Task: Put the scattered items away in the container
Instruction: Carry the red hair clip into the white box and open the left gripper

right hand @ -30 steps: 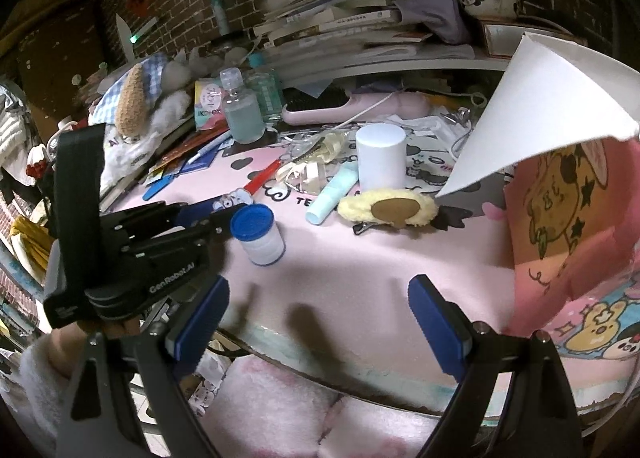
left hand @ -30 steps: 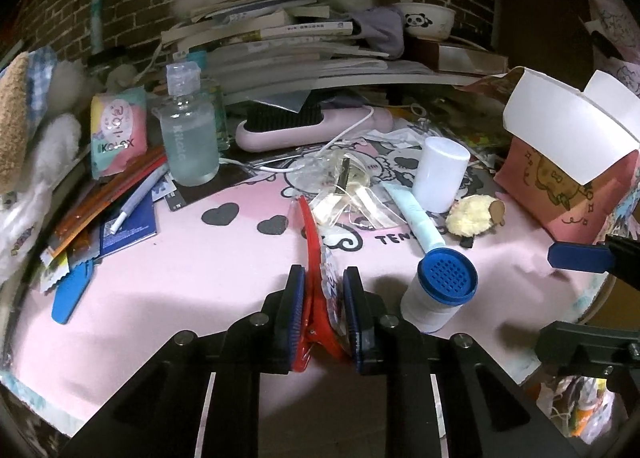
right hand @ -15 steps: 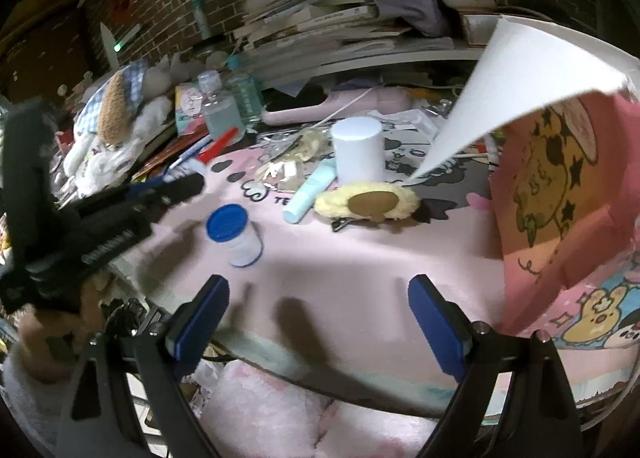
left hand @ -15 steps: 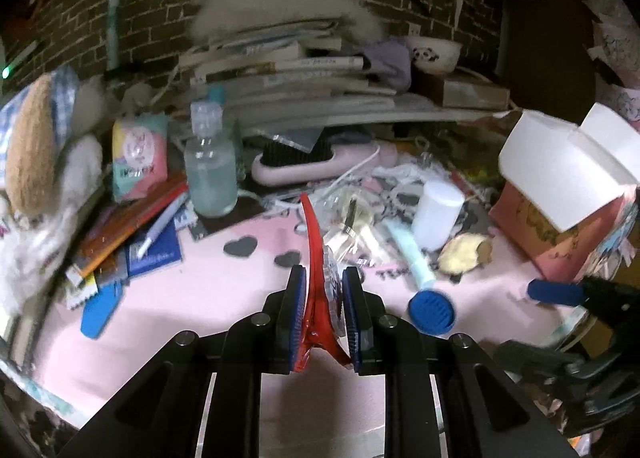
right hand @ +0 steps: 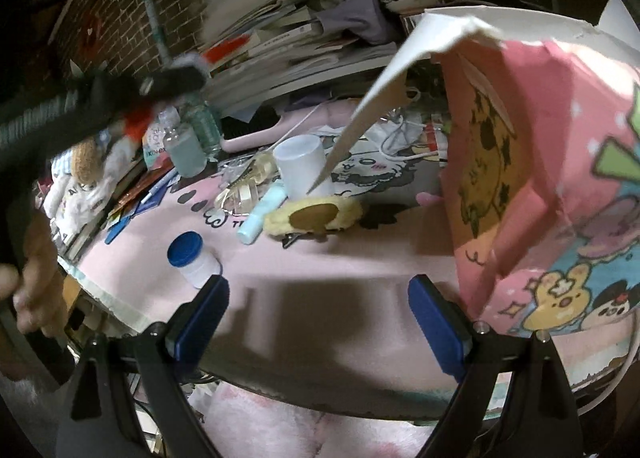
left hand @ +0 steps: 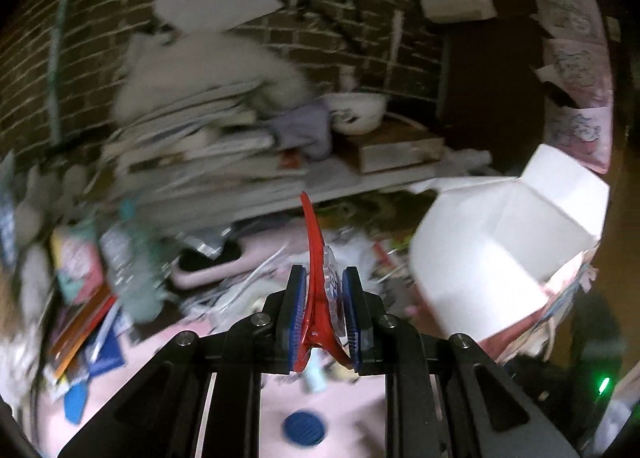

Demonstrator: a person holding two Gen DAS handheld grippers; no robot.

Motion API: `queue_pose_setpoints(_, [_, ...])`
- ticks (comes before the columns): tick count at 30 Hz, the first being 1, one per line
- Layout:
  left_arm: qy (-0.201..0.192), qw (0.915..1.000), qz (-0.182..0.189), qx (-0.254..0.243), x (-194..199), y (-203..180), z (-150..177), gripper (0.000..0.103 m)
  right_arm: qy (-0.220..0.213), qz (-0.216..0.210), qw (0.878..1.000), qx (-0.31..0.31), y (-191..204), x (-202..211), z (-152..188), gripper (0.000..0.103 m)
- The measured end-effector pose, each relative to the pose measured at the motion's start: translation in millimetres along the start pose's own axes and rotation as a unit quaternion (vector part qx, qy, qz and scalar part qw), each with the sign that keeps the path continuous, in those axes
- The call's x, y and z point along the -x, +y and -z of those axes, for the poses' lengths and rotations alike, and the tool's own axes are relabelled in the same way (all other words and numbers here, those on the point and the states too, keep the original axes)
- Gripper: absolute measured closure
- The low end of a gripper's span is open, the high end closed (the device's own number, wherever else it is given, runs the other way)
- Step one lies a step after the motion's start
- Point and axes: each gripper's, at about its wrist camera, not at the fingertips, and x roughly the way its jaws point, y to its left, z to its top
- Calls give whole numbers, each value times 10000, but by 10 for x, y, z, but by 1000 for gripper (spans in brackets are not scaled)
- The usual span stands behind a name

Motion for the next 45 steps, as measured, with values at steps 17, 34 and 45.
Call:
queue_pose_setpoints(17, [750,9766,1790,-925,-443,-950,-656,90,22,-219,9994,-250,-105,28,85,13])
queue_pose_setpoints(34, [2245,9355,1881,-1979,-1038,-1534,-497,90,37,-385,9986,-354,-164,65,92,13])
queue_pose_setpoints(45, [1846,9446,1915,-1922,-899,-1454,-536,42,25,-358,9988,-326,-143,84,89,13])
